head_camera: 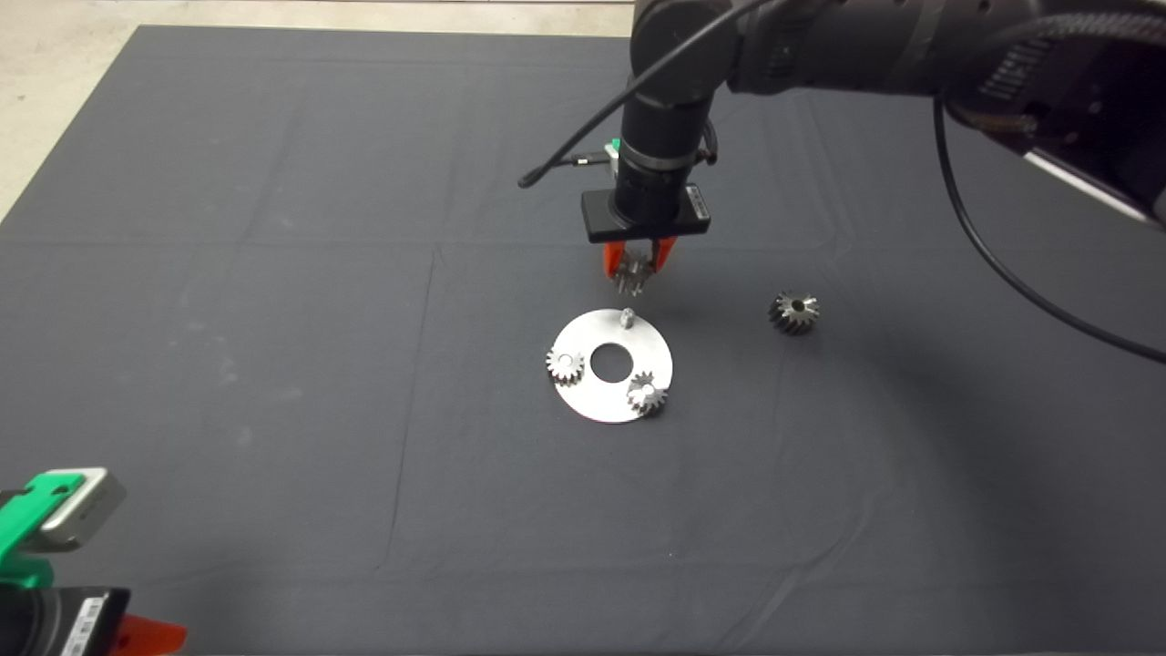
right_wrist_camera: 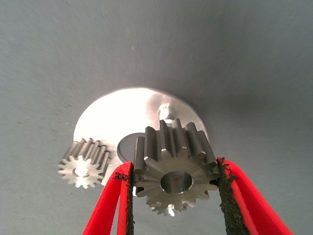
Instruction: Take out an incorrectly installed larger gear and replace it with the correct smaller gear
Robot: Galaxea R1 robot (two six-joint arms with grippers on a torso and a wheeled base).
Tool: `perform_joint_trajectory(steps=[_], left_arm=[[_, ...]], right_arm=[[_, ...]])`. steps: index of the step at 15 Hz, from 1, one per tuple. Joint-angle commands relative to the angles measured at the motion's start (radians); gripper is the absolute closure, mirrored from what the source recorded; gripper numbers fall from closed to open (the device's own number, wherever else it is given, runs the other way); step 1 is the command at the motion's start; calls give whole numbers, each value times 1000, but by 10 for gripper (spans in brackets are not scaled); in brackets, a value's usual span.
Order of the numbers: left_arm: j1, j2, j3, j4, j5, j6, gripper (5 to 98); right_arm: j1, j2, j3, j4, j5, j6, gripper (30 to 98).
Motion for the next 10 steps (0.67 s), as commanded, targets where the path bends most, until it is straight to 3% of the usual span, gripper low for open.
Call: perform_joint_trajectory(steps=[1,10], left_arm=[[2,-6,2,-9,4,-3,439],[2,-1,-5,-6,1,-5,439]], right_arm=[[6,8,-21,20,-57,-8,935],[9,8,-26,-6,-60,-9,935]])
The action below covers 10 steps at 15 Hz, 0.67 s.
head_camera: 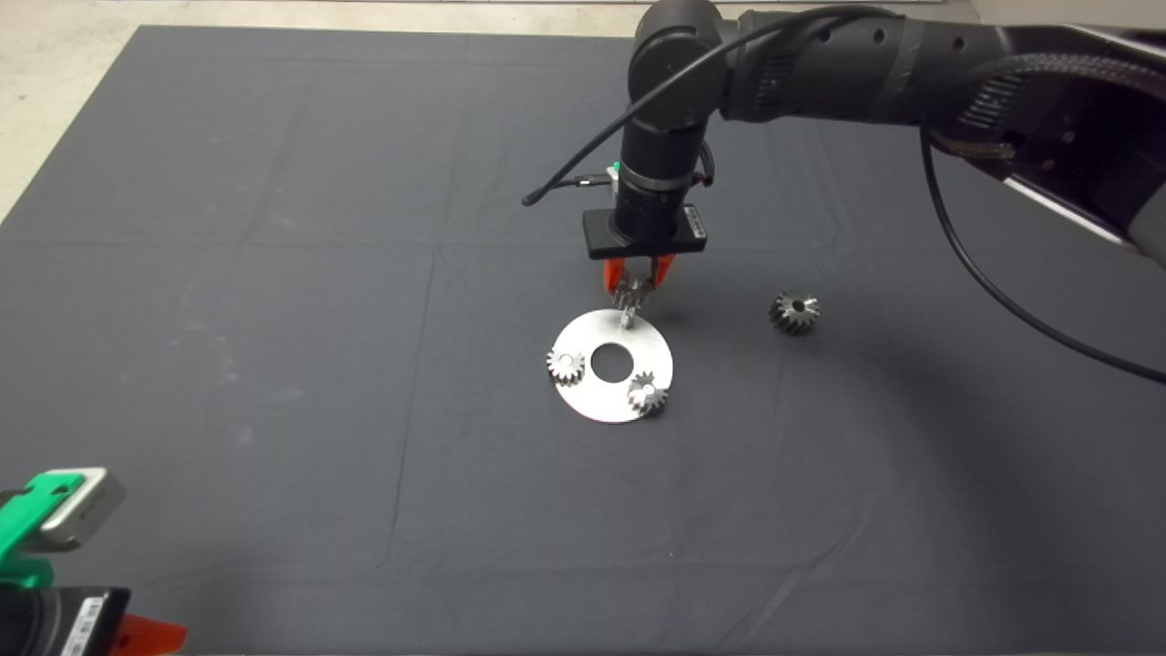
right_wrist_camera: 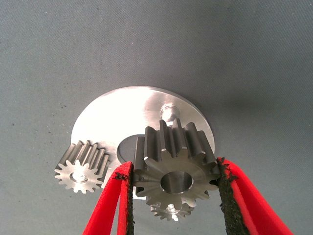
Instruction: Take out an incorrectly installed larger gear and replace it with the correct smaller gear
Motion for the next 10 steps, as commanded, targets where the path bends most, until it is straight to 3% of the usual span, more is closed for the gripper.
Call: perform_joint_trajectory(steps=[1,10], left_arm=[[2,-1,-5,-6,0,-3,439],[2,-6,-6,6,2,-3,439]], right_arm=[[29,5,-7,-4,-62,-6,936],[13,5,-28,-39,-66,-10,937]])
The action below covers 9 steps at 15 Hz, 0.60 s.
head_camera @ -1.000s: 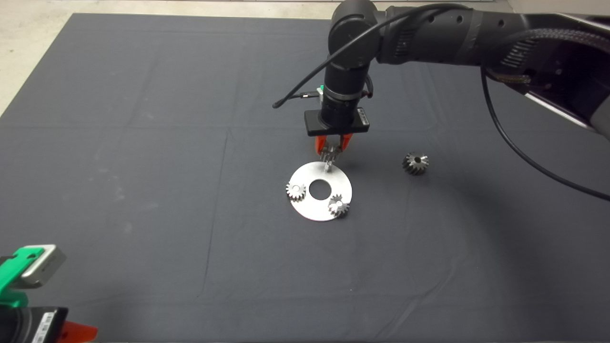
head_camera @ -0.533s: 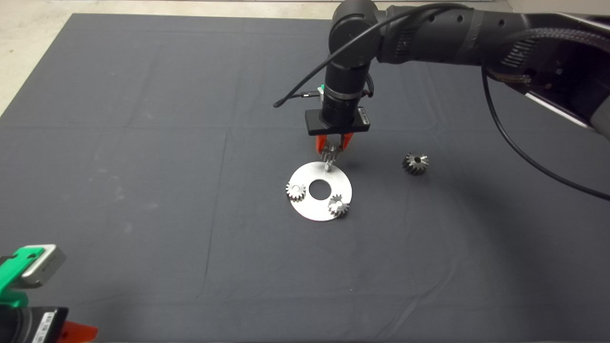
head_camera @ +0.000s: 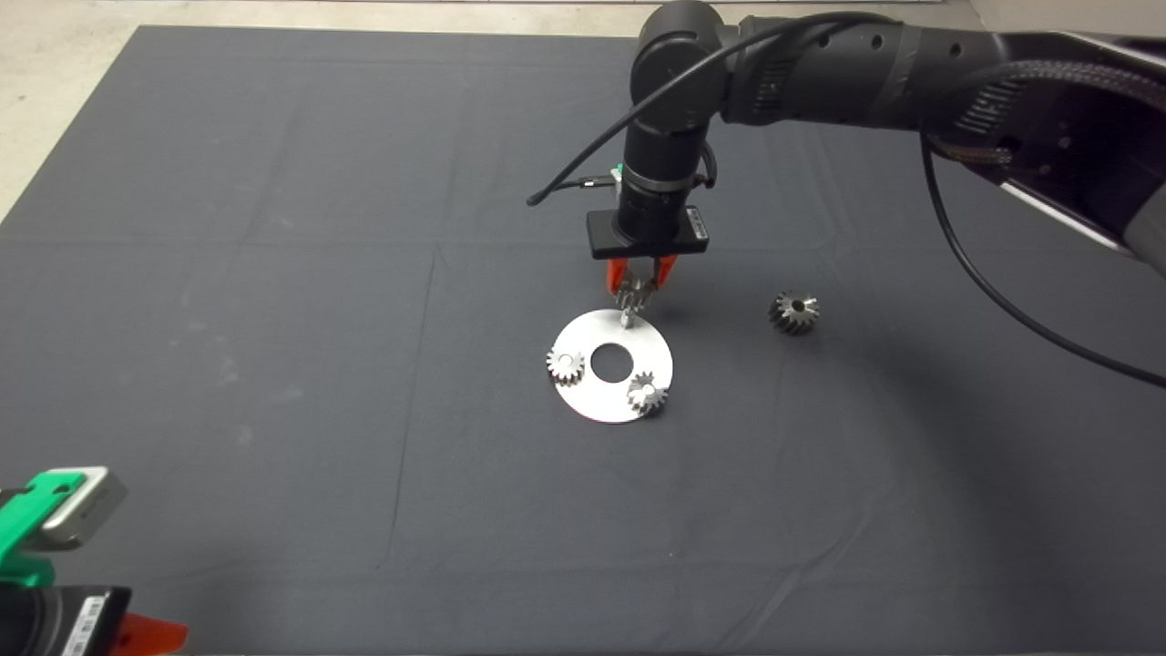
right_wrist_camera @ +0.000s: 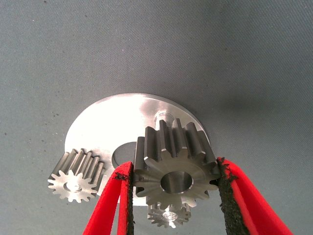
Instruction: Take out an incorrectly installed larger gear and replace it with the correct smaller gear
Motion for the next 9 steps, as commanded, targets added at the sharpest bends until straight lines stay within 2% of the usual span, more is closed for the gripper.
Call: perform_joint_trajectory(steps=[1,9], left_arm=[[1,-8,-6,3,2,-2,439],[0,-8,-9,5,1,-2,439]], right_arm=[[12,7,-4,-33,-66,-6,936],[-16,13,-5,-50,-66,-7,937]])
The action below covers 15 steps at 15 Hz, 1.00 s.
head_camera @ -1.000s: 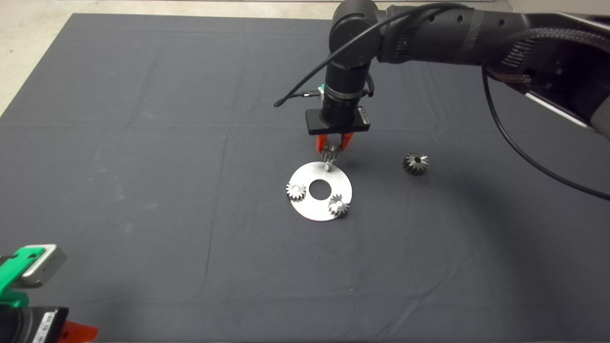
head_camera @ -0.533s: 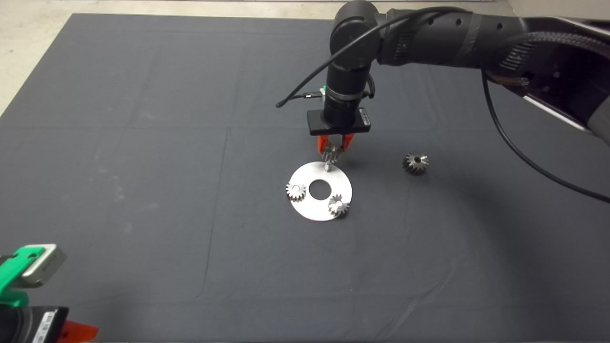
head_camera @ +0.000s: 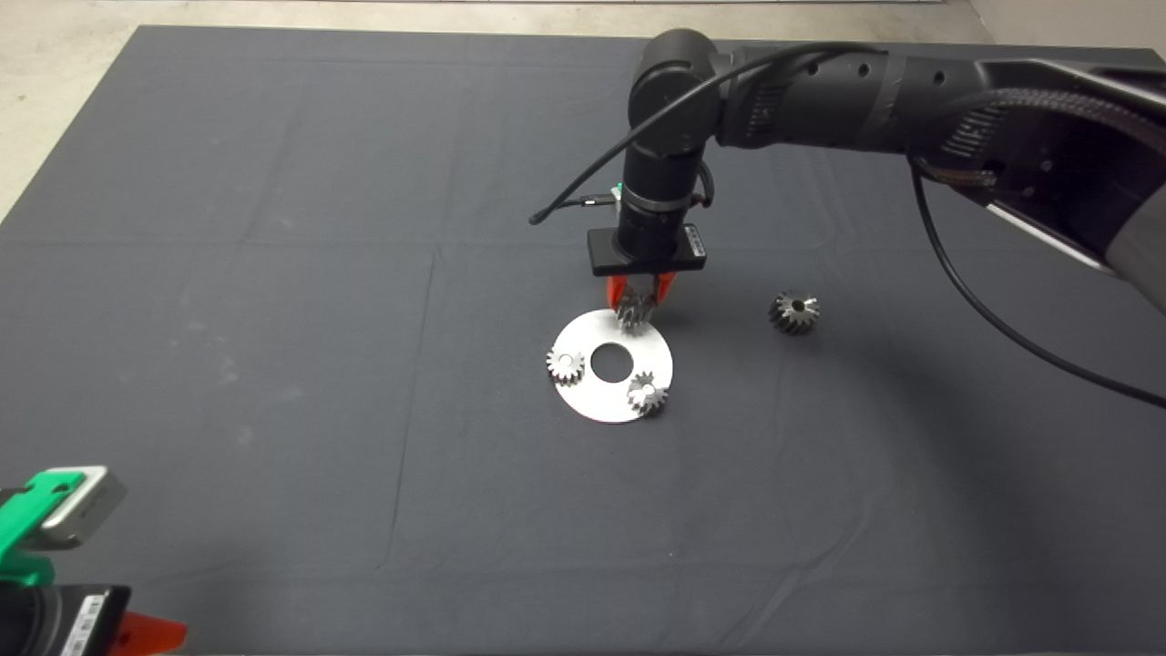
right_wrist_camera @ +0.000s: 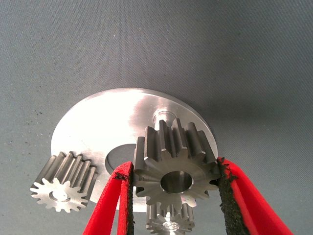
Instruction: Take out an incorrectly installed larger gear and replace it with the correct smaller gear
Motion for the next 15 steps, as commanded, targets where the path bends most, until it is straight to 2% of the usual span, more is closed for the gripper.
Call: perform_joint_trajectory(steps=[1,10,15], left_arm=[[1,-6,-7,1,0,-3,439],[2,-4,-7,27,0,-7,439],[2,-4,-7,29,0,-7,439]], right_arm=[[26,12,-1,-40,-66,-6,936],[20,15,8,-77,-64,-12,937],[-3,20,11,-85,-64,-12,936]])
